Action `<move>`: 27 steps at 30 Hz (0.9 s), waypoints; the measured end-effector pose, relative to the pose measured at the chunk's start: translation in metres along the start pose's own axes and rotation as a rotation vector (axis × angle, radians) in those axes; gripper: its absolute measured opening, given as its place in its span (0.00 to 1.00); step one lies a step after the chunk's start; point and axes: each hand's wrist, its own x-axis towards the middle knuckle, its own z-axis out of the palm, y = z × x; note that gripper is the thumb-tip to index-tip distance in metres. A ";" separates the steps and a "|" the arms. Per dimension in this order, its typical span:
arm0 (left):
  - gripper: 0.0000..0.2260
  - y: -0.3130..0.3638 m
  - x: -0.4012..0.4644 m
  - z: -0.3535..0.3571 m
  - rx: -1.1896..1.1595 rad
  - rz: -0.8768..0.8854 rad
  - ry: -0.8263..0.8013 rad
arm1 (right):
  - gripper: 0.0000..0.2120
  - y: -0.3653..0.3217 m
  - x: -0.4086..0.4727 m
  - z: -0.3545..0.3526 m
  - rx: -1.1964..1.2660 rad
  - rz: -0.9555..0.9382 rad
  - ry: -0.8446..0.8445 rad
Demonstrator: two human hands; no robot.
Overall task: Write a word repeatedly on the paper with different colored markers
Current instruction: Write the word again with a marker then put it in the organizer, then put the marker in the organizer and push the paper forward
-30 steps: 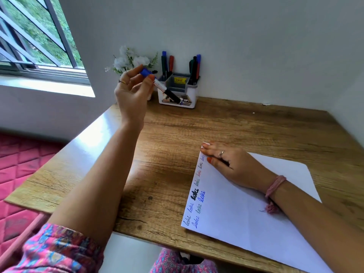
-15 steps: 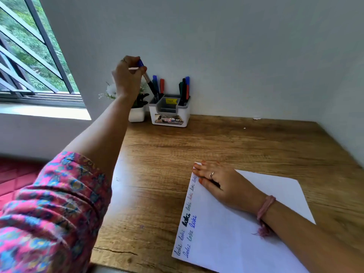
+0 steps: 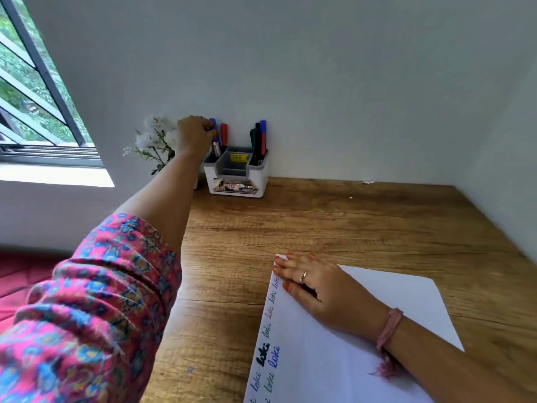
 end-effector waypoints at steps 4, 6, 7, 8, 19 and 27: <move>0.16 -0.005 0.000 0.008 0.081 0.009 -0.008 | 0.23 -0.001 0.000 -0.001 -0.012 0.006 -0.002; 0.18 -0.008 -0.001 0.011 0.077 0.003 -0.028 | 0.23 -0.001 -0.001 -0.001 -0.012 0.011 -0.004; 0.19 -0.009 -0.002 0.011 0.059 -0.007 -0.047 | 0.23 -0.001 -0.001 -0.001 -0.011 0.012 -0.004; 0.20 -0.010 -0.002 0.012 0.033 -0.022 -0.060 | 0.23 0.000 -0.001 -0.001 -0.010 0.013 -0.004; 0.14 -0.005 -0.014 0.010 0.050 0.061 -0.003 | 0.22 0.000 0.000 0.000 -0.019 0.001 0.017; 0.10 0.028 -0.064 -0.016 0.002 0.324 0.046 | 0.22 0.000 0.001 -0.001 -0.009 -0.003 0.017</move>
